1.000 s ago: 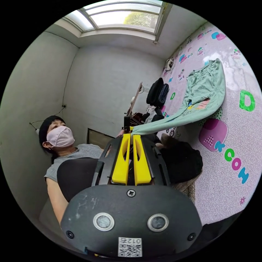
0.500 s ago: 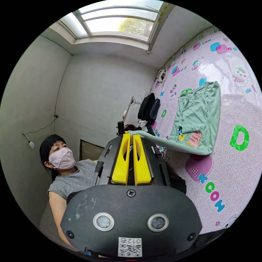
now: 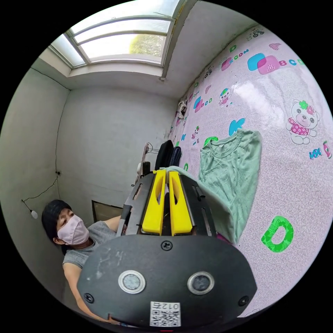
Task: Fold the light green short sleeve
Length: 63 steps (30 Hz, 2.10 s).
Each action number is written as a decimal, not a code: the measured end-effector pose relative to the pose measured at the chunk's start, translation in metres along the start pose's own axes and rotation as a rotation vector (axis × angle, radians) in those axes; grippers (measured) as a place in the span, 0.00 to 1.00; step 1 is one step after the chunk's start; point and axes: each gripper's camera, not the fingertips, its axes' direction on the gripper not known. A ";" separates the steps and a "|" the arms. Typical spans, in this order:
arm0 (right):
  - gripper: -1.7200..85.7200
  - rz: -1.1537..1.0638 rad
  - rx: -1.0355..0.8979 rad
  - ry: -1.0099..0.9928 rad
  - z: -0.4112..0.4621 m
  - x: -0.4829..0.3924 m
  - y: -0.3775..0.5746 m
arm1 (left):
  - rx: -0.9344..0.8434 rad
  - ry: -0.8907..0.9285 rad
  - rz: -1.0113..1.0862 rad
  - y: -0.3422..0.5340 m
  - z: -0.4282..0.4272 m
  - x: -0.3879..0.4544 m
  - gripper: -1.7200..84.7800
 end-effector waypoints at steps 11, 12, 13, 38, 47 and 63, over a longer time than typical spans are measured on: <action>0.02 0.115 0.011 0.065 0.010 0.132 -0.227 | -0.003 -0.016 -0.190 -0.128 0.017 -0.085 0.04; 0.02 0.123 0.013 0.075 0.010 0.140 -0.237 | -0.004 -0.024 -0.210 -0.139 0.021 -0.095 0.04; 0.03 0.138 0.015 0.098 0.011 0.156 -0.255 | -0.003 -0.028 -0.224 -0.144 0.023 -0.100 0.04; 0.11 0.154 -0.148 0.356 -0.130 0.169 -0.101 | -0.132 -0.338 -0.086 -0.033 0.085 -0.047 0.11; 0.11 0.070 -0.189 0.487 -0.147 0.162 -0.066 | -0.147 -0.460 -0.005 0.006 0.130 -0.037 0.11; 0.03 0.036 -0.274 0.509 -0.196 0.183 -0.071 | -0.219 -0.563 -0.005 -0.018 0.161 -0.038 0.04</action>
